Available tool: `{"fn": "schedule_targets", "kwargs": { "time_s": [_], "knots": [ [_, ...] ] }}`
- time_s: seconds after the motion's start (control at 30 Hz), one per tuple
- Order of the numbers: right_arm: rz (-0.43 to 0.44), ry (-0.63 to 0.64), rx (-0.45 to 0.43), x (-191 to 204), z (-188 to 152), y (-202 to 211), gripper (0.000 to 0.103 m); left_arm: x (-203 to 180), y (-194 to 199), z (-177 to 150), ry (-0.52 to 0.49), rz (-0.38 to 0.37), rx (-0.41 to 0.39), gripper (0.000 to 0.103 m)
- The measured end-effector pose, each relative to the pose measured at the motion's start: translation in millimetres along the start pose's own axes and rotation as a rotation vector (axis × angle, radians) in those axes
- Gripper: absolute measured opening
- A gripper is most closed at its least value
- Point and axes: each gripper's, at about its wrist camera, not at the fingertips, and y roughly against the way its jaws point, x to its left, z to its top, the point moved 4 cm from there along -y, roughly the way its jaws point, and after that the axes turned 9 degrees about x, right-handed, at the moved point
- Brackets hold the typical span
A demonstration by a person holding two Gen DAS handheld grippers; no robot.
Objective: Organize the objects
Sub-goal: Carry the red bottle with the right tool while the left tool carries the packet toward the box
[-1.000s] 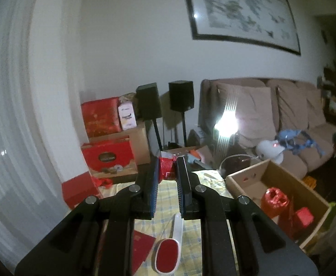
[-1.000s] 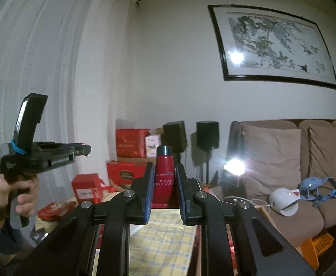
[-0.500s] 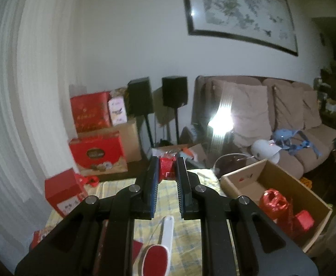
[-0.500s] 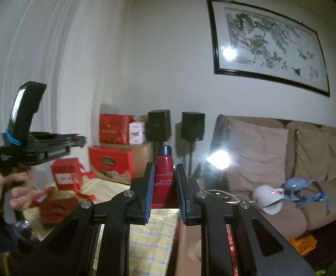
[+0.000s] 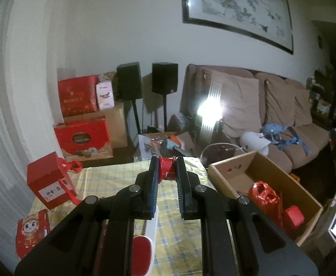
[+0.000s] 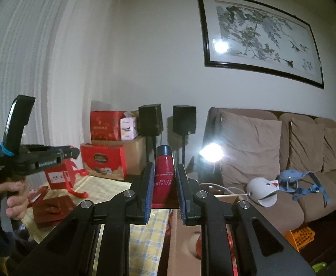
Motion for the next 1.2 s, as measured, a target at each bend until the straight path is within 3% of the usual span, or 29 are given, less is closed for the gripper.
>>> {"fn": "schedule_targets", "kwargs": {
  "time_s": [0.37,0.5,1.2],
  "knots": [
    [-0.026,-0.042,0.004,-21,1,2,0.018,-22,-3,1,-0.026,-0.038,0.002,0.013],
    [-0.073,-0.031,0.014,-27,-2,-1,0.018,-25,-3,3,-0.03,-0.049,0.003,0.013],
    [-0.093,-0.086,0.052,-50,-5,0,0.018,-69,-18,-3,-0.057,-0.124,0.022,0.013]
  ]
}}
